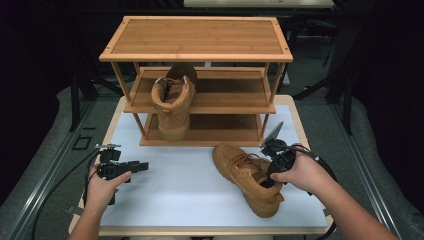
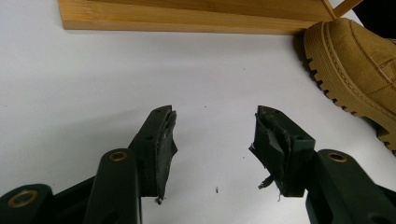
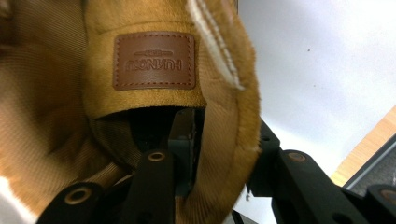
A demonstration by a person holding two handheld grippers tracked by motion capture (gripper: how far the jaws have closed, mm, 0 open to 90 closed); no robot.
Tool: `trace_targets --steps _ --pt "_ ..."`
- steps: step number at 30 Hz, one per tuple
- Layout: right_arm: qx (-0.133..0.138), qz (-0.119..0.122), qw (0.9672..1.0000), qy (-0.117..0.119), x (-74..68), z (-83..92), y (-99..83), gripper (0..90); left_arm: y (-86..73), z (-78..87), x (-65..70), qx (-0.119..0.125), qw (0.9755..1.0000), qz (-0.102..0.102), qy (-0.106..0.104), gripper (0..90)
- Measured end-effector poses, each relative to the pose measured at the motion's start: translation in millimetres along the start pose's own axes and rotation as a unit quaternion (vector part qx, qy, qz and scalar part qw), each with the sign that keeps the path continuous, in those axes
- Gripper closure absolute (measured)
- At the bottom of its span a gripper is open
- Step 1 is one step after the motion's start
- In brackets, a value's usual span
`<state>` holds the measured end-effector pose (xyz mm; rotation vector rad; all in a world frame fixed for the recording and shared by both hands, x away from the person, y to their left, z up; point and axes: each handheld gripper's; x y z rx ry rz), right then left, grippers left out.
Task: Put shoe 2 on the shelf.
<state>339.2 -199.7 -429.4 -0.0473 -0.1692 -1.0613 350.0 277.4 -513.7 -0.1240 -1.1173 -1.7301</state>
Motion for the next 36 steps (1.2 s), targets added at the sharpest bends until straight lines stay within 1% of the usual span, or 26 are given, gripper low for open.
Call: trace_targets --steps 3,4,7,9,12,14,15,17,18,19,20,21,22,23,24,26,27,28,30,31,32,33,34,36 --pt "-0.009 -0.003 0.9999 -0.008 -1.9 -4.2 1.3 71.3 0.1 0.4 -0.6 0.001 1.0000 -0.001 -0.001 47.5" --pt "-0.008 -0.003 0.9999 -0.008 -1.6 -4.2 1.6 72.3 0.0 0.7 -0.7 0.001 1.0000 -0.001 -0.001 47.5" --pt "-0.012 -0.007 0.9999 0.002 -1.2 -2.9 1.7 74.4 -0.1 1.0 -0.6 0.003 1.0000 0.002 -0.001 47.5" --pt "-0.011 -0.006 0.9999 0.000 -2.2 -1.7 1.5 75.1 -0.1 0.9 -0.7 0.003 1.0000 0.002 -0.001 47.5" --pt "-0.010 -0.016 0.9996 0.020 -1.2 -0.7 0.1 76.0 -0.1 0.8 -0.7 0.004 1.0000 0.002 0.000 47.6" --pt "-0.009 -0.028 0.9987 0.042 -0.4 0.4 -1.2 76.5 -0.1 0.6 -0.9 0.003 1.0000 0.002 0.001 47.6" --pt "-0.008 -0.030 0.9981 0.054 0.5 0.8 -1.7 76.7 0.0 0.5 -1.2 0.002 1.0000 0.001 0.000 47.6" --pt "-0.001 -0.044 0.9969 0.066 1.5 1.5 -3.1 77.1 -0.1 0.6 -1.1 0.002 1.0000 0.001 0.000 47.6" --pt "-0.002 -0.049 0.9952 0.085 3.0 1.9 -3.5 77.2 -0.1 0.7 -1.0 0.002 1.0000 0.001 0.000 47.6" --pt "0.000 -0.056 0.9938 0.096 4.4 1.8 -3.9 77.3 -0.2 0.8 -0.7 0.004 1.0000 0.003 0.000 47.6" --pt "-0.001 -0.058 0.9919 0.113 7.2 1.7 -4.3 77.4 -0.1 1.2 -0.9 0.004 1.0000 0.002 -0.001 47.6" --pt "0.007 -0.073 0.9888 0.130 8.7 0.5 -5.3 77.5 -0.2 1.1 -0.8 0.006 1.0000 0.004 -0.001 47.6" --pt "0.003 -0.077 0.9874 0.138 10.7 0.5 -5.6 77.6 -0.1 1.6 -1.2 0.005 1.0000 0.002 -0.001 47.6" --pt "0.003 -0.087 0.9852 0.148 13.2 0.1 -6.5 77.7 -0.1 1.6 -1.2 0.005 1.0000 0.002 -0.001 47.7" --pt "0.007 -0.092 0.9818 0.166 16.3 -0.9 -7.7 77.9 0.0 1.9 -1.5 0.005 1.0000 0.002 -0.001 47.7" --pt "0.010 -0.105 0.9760 0.191 20.2 -0.2 -9.8 78.1 0.1 2.1 -1.5 0.005 1.0000 0.002 -0.001 47.7" --pt "0.020 -0.118 0.9712 0.206 21.1 -0.4 -11.1 78.2 0.1 2.1 -1.5 0.005 1.0000 0.002 -0.001 47.7" --pt "0.024 -0.123 0.9672 0.220 23.4 -0.2 -12.6 78.3 0.1 2.1 -1.5 0.005 1.0000 0.002 -0.001 47.7" --pt "0.027 -0.136 0.9604 0.242 26.3 1.1 -15.0 78.4 0.1 2.1 -1.5 0.005 1.0000 0.002 -0.001 47.7" --pt "0.029 -0.138 0.9558 0.258 28.8 1.8 -16.5 78.5 0.1 2.0 -1.5 0.005 1.0000 0.002 -0.001 47.7" --pt "0.034 -0.146 0.9503 0.273 30.8 3.0 -18.3 78.5 0.1 2.1 -1.4 0.005 1.0000 0.002 -0.001 47.7" --pt "0.037 -0.148 0.9468 0.283 31.7 3.6 -19.4 78.5 0.1 2.1 -1.4 0.005 1.0000 0.002 -0.001 47.7" --pt "0.048 -0.152 0.9446 0.287 31.7 4.4 -20.8 78.5 0.1 2.2 -1.5 0.005 1.0000 0.002 -0.001 47.7" --pt "0.056 -0.155 0.9417 0.293 31.1 8.7 -23.3 78.5 0.0 2.2 -1.3 0.004 1.0000 0.002 0.000 47.7"
Point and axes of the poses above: each handheld gripper's, and its own axes: z roughly backward along the jaws, y roughly out of its top, x roughly to its right, and after that the axes turned 11 degrees about -y, right-handed
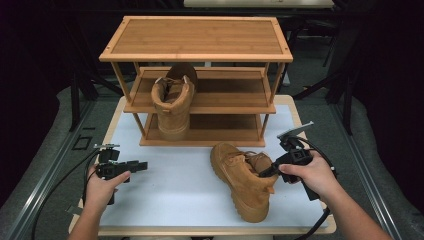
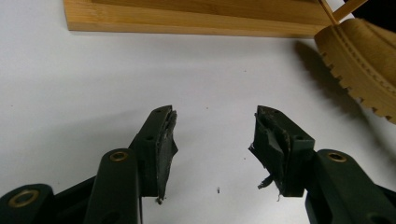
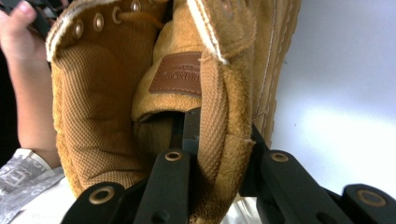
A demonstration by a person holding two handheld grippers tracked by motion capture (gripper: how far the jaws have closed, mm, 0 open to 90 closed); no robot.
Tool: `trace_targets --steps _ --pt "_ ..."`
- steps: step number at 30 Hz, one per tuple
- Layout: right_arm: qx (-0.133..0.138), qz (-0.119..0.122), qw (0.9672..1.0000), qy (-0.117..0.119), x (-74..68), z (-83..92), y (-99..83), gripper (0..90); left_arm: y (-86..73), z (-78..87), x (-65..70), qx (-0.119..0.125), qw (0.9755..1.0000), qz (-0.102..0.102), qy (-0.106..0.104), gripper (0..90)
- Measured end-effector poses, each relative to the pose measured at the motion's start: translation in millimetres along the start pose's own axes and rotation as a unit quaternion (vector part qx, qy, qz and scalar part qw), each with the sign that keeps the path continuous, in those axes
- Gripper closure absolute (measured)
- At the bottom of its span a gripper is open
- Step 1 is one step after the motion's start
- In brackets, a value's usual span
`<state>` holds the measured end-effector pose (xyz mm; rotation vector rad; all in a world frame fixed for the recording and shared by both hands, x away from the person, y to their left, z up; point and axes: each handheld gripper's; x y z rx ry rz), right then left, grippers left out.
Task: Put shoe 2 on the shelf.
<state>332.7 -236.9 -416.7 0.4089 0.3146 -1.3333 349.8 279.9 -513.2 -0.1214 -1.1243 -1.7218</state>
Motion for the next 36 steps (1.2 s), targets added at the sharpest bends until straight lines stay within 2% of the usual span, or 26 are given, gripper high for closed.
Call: trace_targets --steps 3,5,8,12,18,19,20,23,27,30,31,32,33,36 --pt "0.019 0.003 0.9998 0.007 -3.7 4.8 -3.1 78.5 -0.2 -0.1 0.1 0.000 1.0000 0.000 -0.001 47.7" --pt "0.017 0.003 0.9998 0.011 -4.6 7.7 -3.2 78.6 -0.2 -0.1 0.1 0.000 1.0000 0.000 -0.001 47.7" --pt "0.034 -0.004 0.9993 0.014 -8.1 10.6 -4.6 78.7 -0.2 0.5 0.0 0.001 1.0000 0.000 0.000 47.8" --pt "0.039 -0.006 0.9990 0.018 -10.0 10.1 -4.4 78.8 -0.4 1.3 -0.7 0.002 1.0000 0.001 -0.002 47.9" --pt "0.042 -0.005 0.9988 0.023 -14.4 21.0 -6.8 79.0 -0.3 2.4 -1.6 0.004 1.0000 0.002 0.000 47.9" --pt "0.053 -0.009 0.9982 0.027 -16.0 22.7 -7.8 79.0 -0.3 2.4 -1.7 0.004 1.0000 0.002 0.000 48.0" --pt "0.050 -0.006 0.9983 0.029 -16.7 25.9 -8.1 79.0 -0.3 2.4 -1.7 0.004 1.0000 0.002 0.000 48.0" --pt "0.066 -0.004 0.9970 0.041 -23.6 37.9 -10.4 79.0 -0.4 2.0 -1.3 0.002 1.0000 0.002 0.000 48.0" --pt "0.091 0.012 0.9943 0.055 -33.2 58.9 -12.2 79.4 -0.5 1.6 -1.2 0.001 1.0000 0.002 -0.001 48.0" --pt "0.108 0.018 0.9926 0.051 -42.7 73.5 -13.9 79.5 -0.5 2.0 -1.1 0.004 1.0000 0.003 -0.001 48.0" --pt "0.108 0.018 0.9926 0.051 -42.7 73.5 -13.9 79.5 -0.5 2.0 -1.1 0.004 1.0000 0.003 -0.001 48.0" --pt "0.118 0.022 0.9912 0.056 -48.1 86.9 -13.0 79.5 -0.5 2.1 -1.1 0.006 1.0000 0.004 -0.001 48.0" --pt "0.116 0.022 0.9916 0.052 -49.9 91.9 -12.6 79.5 -0.5 2.3 -1.2 0.005 1.0000 0.003 -0.001 48.0" --pt "0.135 0.023 0.9887 0.059 -53.9 104.6 -9.7 79.5 -0.4 2.5 -1.3 0.006 1.0000 0.004 -0.001 48.1"
Point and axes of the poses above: each handheld gripper's, and its own axes: z roughly backward along the jaws, y roughly out of its top, x roughly to its right, and after that the axes turned 11 degrees about -y, right-handed
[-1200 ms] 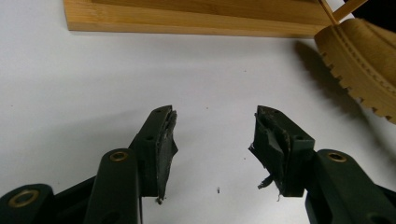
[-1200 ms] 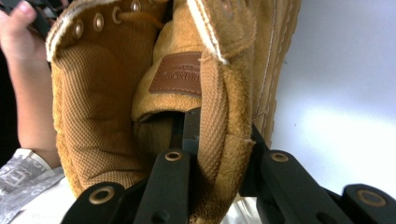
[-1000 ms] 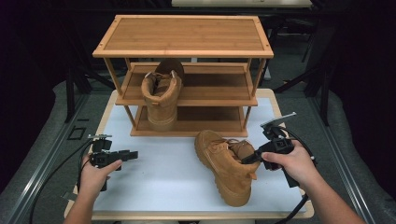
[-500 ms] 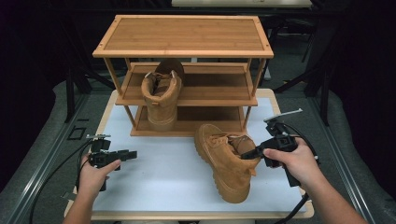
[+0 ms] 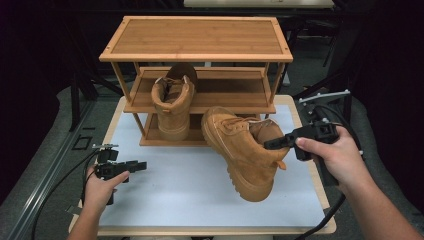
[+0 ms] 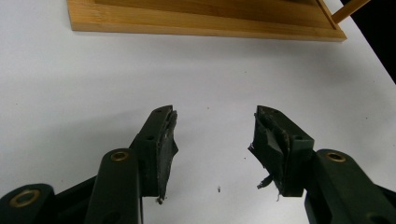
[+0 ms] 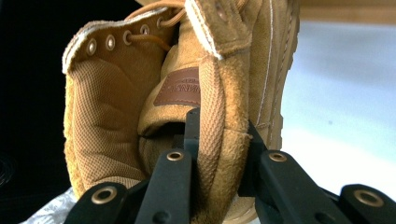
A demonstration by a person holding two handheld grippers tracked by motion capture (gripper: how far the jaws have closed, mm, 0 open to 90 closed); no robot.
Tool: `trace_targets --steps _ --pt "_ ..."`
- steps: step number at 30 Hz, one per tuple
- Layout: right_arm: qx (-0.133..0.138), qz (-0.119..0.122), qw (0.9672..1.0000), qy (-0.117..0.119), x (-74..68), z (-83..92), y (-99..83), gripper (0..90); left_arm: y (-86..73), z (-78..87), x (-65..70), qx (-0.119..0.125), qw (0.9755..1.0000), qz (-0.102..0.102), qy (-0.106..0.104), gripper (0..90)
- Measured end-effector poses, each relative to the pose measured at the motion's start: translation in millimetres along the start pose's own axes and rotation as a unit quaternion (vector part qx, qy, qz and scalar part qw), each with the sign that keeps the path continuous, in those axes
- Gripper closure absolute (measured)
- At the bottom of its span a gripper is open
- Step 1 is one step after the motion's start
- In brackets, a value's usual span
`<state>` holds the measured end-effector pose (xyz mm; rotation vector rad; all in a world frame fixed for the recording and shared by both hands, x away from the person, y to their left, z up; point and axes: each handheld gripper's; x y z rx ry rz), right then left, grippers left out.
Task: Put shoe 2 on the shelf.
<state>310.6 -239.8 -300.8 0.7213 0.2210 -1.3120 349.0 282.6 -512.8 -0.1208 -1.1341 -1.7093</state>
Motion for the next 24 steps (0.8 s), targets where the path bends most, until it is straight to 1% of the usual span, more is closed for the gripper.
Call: trace_targets --steps 1,2,4,10,13,15,16,17,20,22,24 --pt "0.008 0.000 1.0000 -0.002 -1.6 3.5 3.6 79.6 -0.1 -0.2 0.0 0.000 1.0000 0.000 0.000 48.1" --pt "0.011 0.003 0.9999 -0.001 -2.1 6.1 6.9 79.5 -0.1 -0.5 0.2 0.000 1.0000 0.000 0.001 48.1" --pt "0.023 -0.001 0.9997 0.000 -2.3 9.0 14.0 79.6 -0.1 -0.6 0.2 -0.001 1.0000 0.000 0.000 48.1" --pt "0.053 -0.017 0.9984 0.007 2.5 9.9 37.7 79.6 -0.1 -0.7 -1.3 -0.003 1.0000 0.001 0.001 48.2" --pt "0.073 -0.022 0.9971 -0.004 3.8 6.4 49.5 79.5 -0.3 -1.0 -2.1 -0.005 1.0000 0.002 -0.001 48.2" --pt "0.085 -0.033 0.9958 -0.010 4.7 2.3 56.5 79.5 -0.3 -1.0 -2.2 -0.005 1.0000 0.002 -0.001 48.2" --pt "0.079 -0.033 0.9962 -0.013 5.9 1.2 60.7 79.5 -0.3 -1.0 -2.1 -0.003 1.0000 0.003 -0.001 48.3" --pt "0.083 -0.038 0.9957 -0.017 6.8 -1.8 65.3 79.5 -0.3 -0.9 -2.3 -0.003 1.0000 0.003 0.000 48.2" --pt "0.089 -0.041 0.9945 -0.034 7.8 -8.4 75.9 79.5 -0.3 -1.1 -2.6 -0.004 1.0000 0.003 -0.001 48.3" --pt "0.091 -0.040 0.9939 -0.047 7.4 -11.6 81.9 79.5 -0.3 -1.5 -2.9 -0.005 1.0000 0.002 -0.001 48.3" --pt "0.098 -0.043 0.9928 -0.053 7.1 -15.8 87.8 79.5 -0.3 -1.8 -3.2 -0.006 1.0000 0.002 -0.001 48.2"
Point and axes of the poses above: each handheld gripper's, and its own axes: z roughly backward along the jaws, y roughly out of its top, x roughly to its right, and after that the axes turned 11 degrees about -y, right-handed
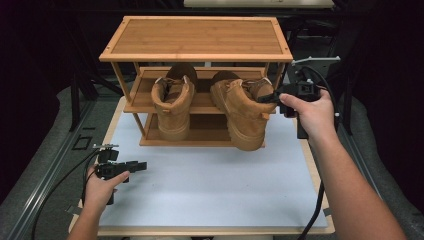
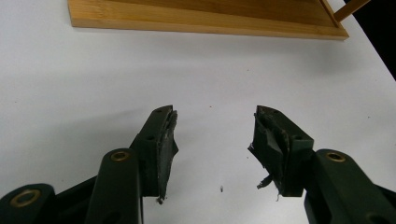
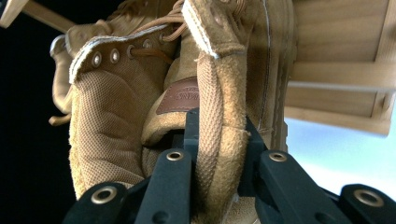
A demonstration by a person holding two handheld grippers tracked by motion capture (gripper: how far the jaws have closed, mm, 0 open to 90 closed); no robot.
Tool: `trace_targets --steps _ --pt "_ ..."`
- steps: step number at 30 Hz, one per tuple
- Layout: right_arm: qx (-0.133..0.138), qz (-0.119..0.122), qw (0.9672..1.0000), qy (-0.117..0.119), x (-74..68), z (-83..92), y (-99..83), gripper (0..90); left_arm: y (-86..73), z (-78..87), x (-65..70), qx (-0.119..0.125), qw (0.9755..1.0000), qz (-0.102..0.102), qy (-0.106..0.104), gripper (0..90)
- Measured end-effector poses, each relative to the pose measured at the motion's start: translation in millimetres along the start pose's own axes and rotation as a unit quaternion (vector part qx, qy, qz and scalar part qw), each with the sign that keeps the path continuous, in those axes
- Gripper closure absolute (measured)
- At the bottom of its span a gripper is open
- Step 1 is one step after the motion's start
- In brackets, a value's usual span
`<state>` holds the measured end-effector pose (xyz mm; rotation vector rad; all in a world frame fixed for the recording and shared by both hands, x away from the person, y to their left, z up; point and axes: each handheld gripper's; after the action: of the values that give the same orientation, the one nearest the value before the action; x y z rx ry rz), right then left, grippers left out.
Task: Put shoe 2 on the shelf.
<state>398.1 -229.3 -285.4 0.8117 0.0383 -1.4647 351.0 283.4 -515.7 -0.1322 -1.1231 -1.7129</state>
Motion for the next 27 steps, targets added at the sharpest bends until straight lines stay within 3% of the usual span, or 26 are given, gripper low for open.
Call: trace_targets --steps 15,27 --pt "0.043 -0.036 0.9984 0.003 -16.5 -40.7 16.1 79.2 0.1 -0.2 -1.7 0.001 1.0000 0.000 -0.002 48.3" --pt "0.075 -0.028 0.9968 -0.004 -42.2 -56.4 2.9 74.0 0.0 -1.6 -0.5 0.000 1.0000 0.000 -0.003 48.3"
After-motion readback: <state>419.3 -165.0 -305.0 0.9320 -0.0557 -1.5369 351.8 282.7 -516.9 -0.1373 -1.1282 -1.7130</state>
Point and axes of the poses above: each handheld gripper's, and its own axes: z roughly backward along the jaws, y roughly out of its top, x roughly to its right, and after that the axes turned 11 degrees about -y, right-handed
